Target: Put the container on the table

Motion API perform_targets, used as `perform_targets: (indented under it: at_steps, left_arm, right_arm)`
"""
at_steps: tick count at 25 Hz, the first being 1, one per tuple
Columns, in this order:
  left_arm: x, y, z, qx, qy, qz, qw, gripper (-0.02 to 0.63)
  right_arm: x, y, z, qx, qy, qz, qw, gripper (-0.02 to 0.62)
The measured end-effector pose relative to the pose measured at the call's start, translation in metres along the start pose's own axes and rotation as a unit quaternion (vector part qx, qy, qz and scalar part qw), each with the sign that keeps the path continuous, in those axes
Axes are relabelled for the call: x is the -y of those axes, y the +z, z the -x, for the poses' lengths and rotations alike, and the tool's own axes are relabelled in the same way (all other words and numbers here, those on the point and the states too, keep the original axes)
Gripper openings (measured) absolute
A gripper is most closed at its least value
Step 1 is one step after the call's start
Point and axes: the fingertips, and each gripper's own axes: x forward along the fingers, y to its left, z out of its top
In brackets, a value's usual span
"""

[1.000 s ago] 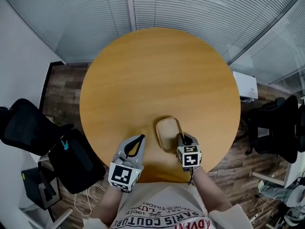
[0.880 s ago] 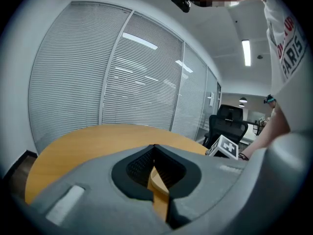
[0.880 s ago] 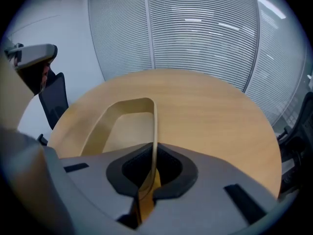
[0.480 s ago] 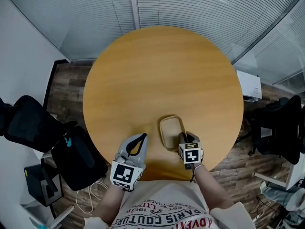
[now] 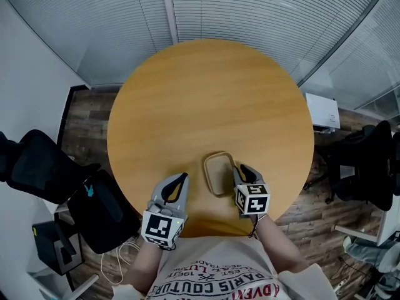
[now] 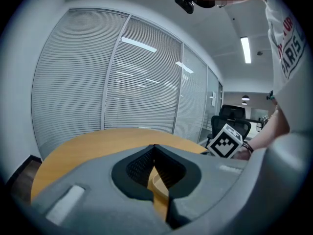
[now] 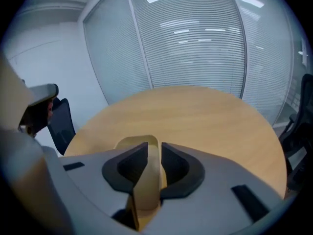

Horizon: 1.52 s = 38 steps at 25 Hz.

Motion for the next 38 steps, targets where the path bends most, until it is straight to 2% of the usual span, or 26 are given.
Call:
perform_targets:
  at_steps: [4,7,11,15,21,25,38]
  left_arm:
    - [0.003,0.014,-0.003,0.014,0.002,-0.006,0.9999,0.006]
    - [0.004,0.033,-0.005,0.033,0.005,-0.016,0.9993,0.006]
    - [0.007,0.058,-0.001,0.061,0.009,-0.024,0.9978,0.006]
    - [0.014,0.08,0.002,0.086,0.012,-0.037,0.9955,0.006]
    - [0.018,0.094,0.013,0.1,0.021,-0.044,0.9937,0.006]
    - [0.021,0.098,0.021,0.105,0.028,-0.043,0.9932,0.006]
    - [0.03,0.101,0.039,0.113,0.036,-0.047,0.9918,0.006]
  right_arm:
    - [-0.011,0.05,0.027,0.074,0.02,0.029,0.997,0.045]
    - [-0.022,0.081,0.054,0.128,0.03,0.072,0.989,0.011]
    - [-0.034,0.111,0.091,0.189,0.042,0.113,0.974,0.009]
    - [-0.035,0.134,0.122,0.245,0.031,0.149,0.958,0.008]
    - [-0.053,0.151,0.161,0.302,0.059,0.154,0.939,0.008]
    - [-0.058,0.156,0.177,0.322,0.072,0.16,0.931,0.008]
    - [-0.07,0.145,0.189,0.313,0.088,0.162,0.932,0.006]
